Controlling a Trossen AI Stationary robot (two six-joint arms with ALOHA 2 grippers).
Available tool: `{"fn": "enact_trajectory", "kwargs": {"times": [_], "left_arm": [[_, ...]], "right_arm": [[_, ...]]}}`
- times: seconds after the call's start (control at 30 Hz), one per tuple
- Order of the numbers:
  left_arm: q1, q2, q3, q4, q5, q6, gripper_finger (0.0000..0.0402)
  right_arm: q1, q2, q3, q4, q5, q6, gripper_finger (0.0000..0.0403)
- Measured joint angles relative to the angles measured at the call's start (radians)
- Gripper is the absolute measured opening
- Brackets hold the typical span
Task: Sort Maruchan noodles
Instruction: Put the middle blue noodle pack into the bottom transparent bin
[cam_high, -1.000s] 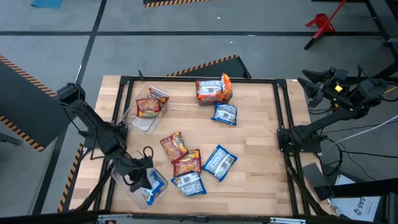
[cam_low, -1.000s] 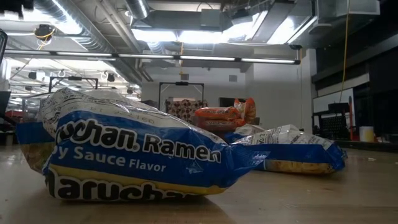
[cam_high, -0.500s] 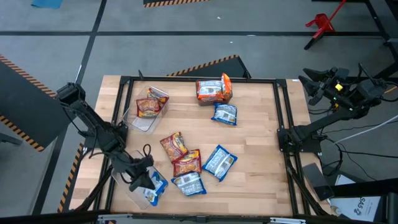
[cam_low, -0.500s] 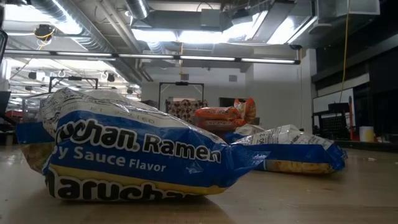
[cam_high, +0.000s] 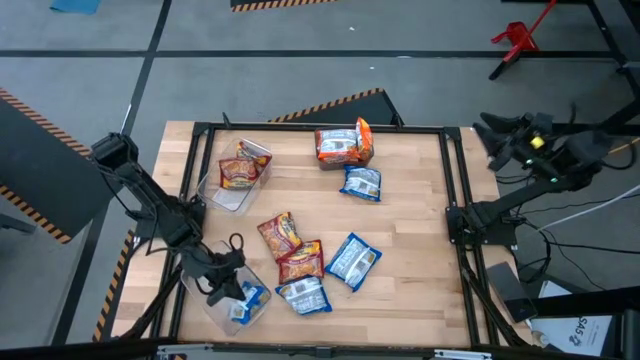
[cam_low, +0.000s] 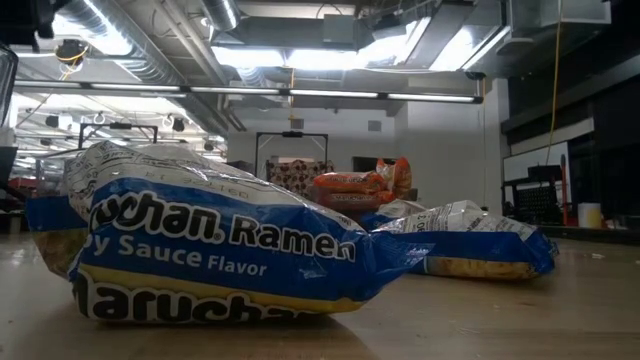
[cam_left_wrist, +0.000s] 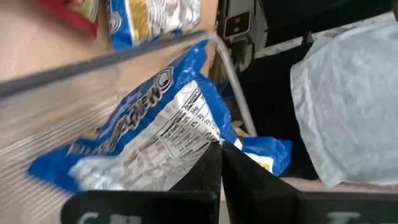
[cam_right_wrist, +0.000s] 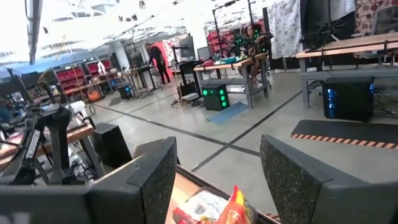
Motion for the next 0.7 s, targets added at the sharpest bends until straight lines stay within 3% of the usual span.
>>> {"fn": "enact_trajectory", "kwargs": {"times": [0.27,0.47,0.57,0.7], "left_arm": [[0.0,0.0,-0.068,0.106,0.025,-0.02,0.0],[0.0,0.0,-0.068,0.205,0.01,0.03,0.0],[0.0,0.0,-0.068,0.271,0.018,0.047,0.0],[0.0,0.0,-0.068,0.341,0.036,0.091,0.0]], "right_arm": [[0.0,0.139,-0.132,0.182,-0.009,-0.001,0.0216],[-0.035,0.351,-0.133,0.276,-0.112,0.0,0.0216],[-0.117,0.461,-0.117,0.379,-0.256,0.0,0.0216],[-0.259,0.607,-0.065,0.505,-0.566,0.001,0.0216]]}}
